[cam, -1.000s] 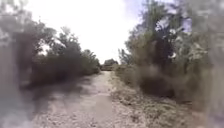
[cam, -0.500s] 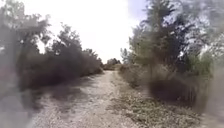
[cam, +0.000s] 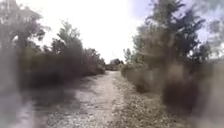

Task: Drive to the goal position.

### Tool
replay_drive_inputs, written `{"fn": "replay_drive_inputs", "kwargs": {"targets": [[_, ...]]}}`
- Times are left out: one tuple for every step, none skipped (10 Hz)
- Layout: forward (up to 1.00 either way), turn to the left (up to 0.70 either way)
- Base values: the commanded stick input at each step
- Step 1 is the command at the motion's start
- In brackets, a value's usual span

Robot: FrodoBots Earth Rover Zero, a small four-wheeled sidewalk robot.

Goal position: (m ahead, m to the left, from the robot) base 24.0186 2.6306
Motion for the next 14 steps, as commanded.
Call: {"fn": "replay_drive_inputs", "kwargs": {"targets": [[1.0, 0.0], [1.0, 0.0], [1.0, 0.0], [1.0, 0.0], [1.0, 0.0], [1.0, 0.0], [1.0, 0.0], [1.0, 0.0], [1.0, 0.0], [1.0, 0.0], [1.0, 0.0], [1.0, 0.0], [1.0, 0.0], [1.0, 0.0]]}}
